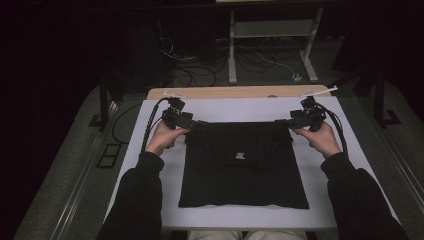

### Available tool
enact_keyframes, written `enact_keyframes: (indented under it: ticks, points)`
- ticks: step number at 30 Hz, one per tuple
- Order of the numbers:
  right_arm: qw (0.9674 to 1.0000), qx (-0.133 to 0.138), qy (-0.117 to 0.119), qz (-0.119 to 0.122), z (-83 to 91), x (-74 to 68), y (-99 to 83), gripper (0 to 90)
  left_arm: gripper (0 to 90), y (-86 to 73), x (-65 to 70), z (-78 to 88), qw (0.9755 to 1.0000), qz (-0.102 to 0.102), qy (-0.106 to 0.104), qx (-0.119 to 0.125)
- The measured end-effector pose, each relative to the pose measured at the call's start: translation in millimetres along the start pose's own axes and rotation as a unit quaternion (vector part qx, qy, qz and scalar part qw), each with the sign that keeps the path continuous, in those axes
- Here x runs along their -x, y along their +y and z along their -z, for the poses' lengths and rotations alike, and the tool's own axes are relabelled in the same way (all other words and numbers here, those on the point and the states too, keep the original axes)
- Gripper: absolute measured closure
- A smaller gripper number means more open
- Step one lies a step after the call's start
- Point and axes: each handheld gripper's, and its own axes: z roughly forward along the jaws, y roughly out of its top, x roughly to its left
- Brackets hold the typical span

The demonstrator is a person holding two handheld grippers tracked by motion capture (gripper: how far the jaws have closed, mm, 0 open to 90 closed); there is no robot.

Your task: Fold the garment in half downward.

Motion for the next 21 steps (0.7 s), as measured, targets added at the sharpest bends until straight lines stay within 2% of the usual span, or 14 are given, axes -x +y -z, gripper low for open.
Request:
enact_keyframes:
  ticks: [8, 15, 21]
  points:
    - [0.9997, -0.013, 0.009, 0.018, -2.3, -9.5, -1.4, 0.0, 0.0, 0.6, 7.8, -7.2, 0.9999, -0.008, -0.012, 0.003]
    - [0.9993, -0.019, 0.019, 0.025, -6.8, -14.8, -3.6, 0.0, 0.0, -0.2, 13.5, -15.8, 0.9993, -0.018, -0.031, -0.003]
    - [0.9989, -0.027, 0.025, 0.028, -13.2, -17.6, -6.1, 0.0, 0.0, -0.6, 17.5, -20.1, 0.9981, -0.043, -0.043, 0.0]
